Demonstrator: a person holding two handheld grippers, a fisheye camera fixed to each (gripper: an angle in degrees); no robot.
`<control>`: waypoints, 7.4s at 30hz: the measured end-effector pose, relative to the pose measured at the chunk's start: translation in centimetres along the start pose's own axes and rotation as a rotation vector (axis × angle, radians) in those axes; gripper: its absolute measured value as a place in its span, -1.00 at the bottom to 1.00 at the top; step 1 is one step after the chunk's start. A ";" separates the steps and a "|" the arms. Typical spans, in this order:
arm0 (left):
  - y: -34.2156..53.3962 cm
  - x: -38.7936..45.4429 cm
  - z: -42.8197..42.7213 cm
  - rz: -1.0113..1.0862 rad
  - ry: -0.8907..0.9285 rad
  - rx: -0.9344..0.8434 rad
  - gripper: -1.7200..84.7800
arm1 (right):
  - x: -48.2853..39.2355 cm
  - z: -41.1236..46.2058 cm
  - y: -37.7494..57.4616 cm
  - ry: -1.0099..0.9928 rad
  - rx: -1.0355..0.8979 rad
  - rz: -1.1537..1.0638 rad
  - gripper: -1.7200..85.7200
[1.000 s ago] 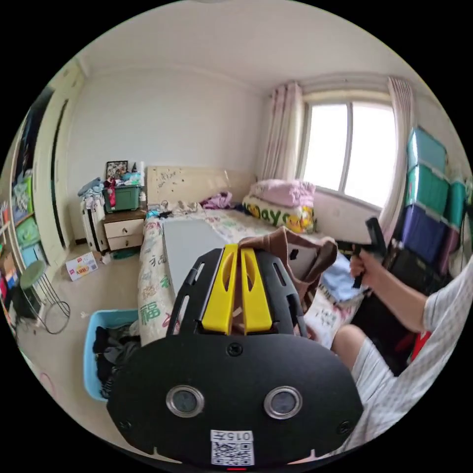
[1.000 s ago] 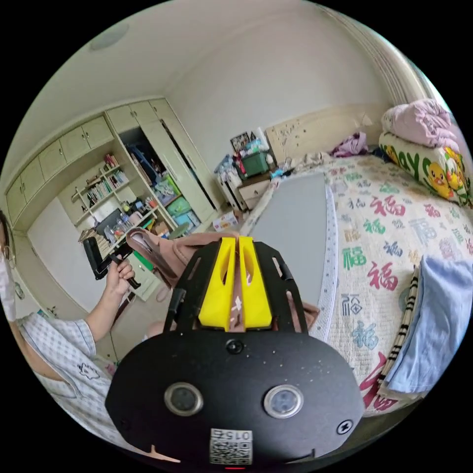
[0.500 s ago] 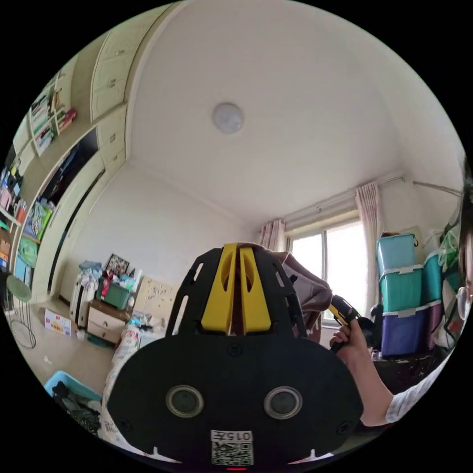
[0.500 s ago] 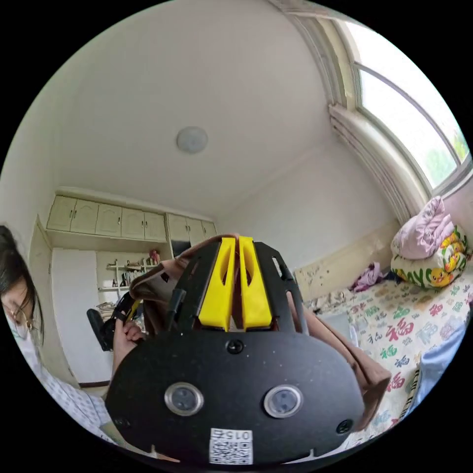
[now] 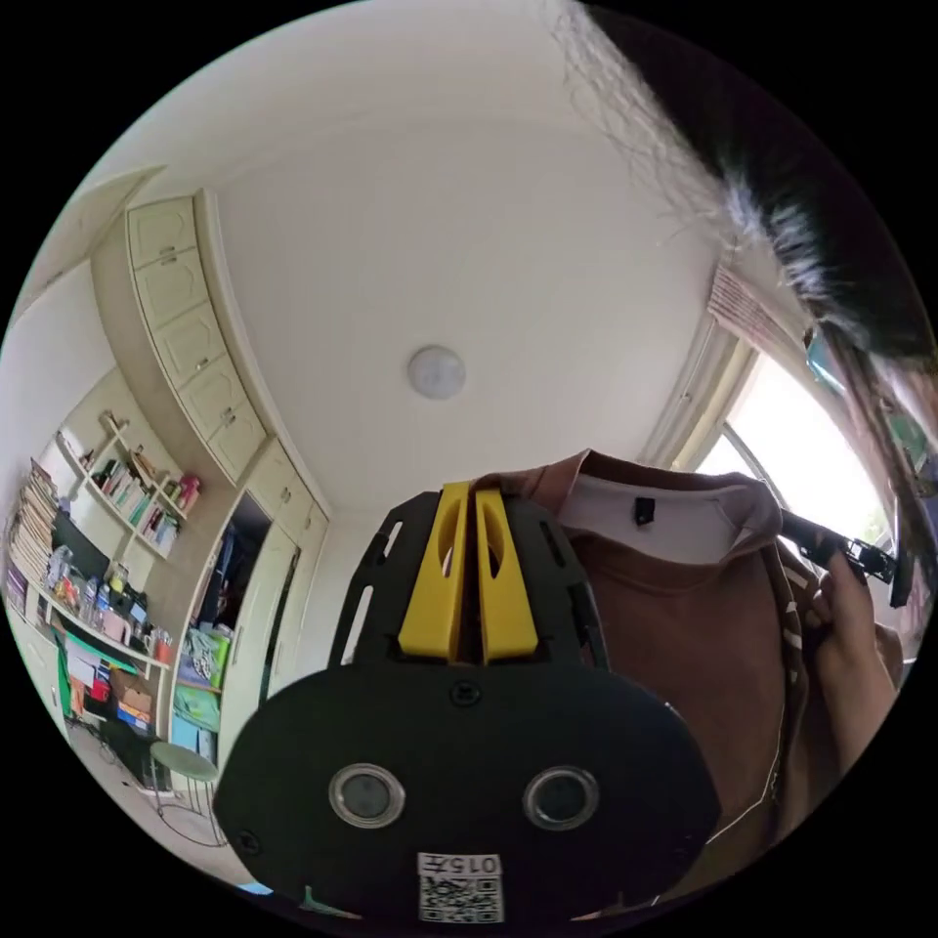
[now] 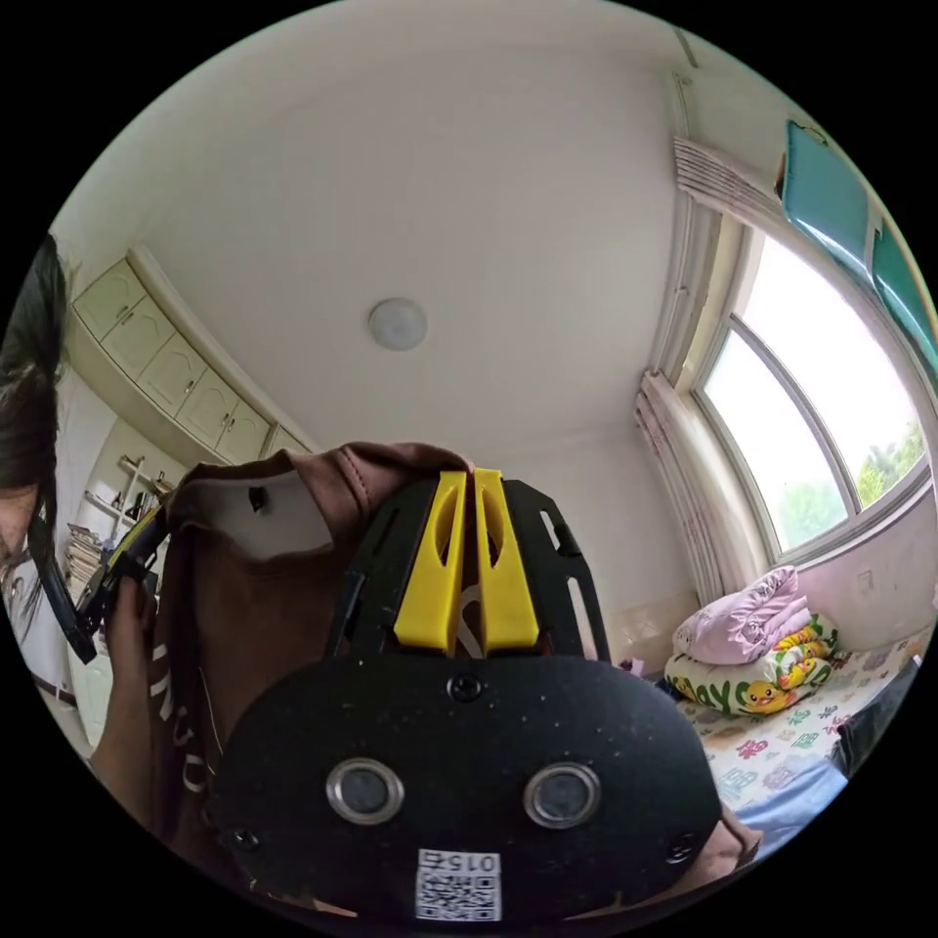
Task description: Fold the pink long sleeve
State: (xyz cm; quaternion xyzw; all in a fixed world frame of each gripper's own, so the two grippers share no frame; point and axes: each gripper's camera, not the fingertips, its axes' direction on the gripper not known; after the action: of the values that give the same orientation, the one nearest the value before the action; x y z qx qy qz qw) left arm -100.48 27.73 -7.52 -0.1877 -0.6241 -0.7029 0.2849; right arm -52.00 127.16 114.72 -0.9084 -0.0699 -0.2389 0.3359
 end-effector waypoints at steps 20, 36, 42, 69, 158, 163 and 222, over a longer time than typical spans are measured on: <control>60.4 -1.2 20.8 -0.184 0.485 -1.386 -0.85 | 15.9 19.1 56.3 -0.434 -1.275 0.246 -0.79; 67.3 11.9 8.0 0.061 0.656 -1.850 -0.85 | 5.5 7.8 72.1 -0.633 -1.824 -0.075 -0.93; 61.5 -0.9 17.7 -0.113 0.386 -1.643 -0.87 | 21.6 16.7 62.0 -0.260 -1.600 0.096 -0.94; 90.5 11.7 37.3 -0.204 0.281 -1.793 -0.94 | 22.3 33.1 83.1 -0.036 -1.641 0.034 -0.97; 41.6 23.5 11.9 0.207 -0.063 -2.120 -0.97 | 24.7 0.3 48.6 0.238 -2.007 0.220 -0.87; 40.6 21.6 12.1 0.123 -0.055 -2.130 -0.97 | 24.2 0.9 48.1 0.245 -2.015 0.172 -0.88; 68.0 55.3 39.2 -0.105 0.731 -1.820 -0.76 | 71.4 25.0 51.8 0.706 -1.150 0.961 -0.61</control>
State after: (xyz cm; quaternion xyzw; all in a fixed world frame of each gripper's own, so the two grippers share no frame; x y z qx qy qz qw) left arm -103.32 53.18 85.01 -0.0784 0.2750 -0.9421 0.1753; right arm 35.11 101.30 102.65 -0.7409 0.5686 -0.3389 -0.1133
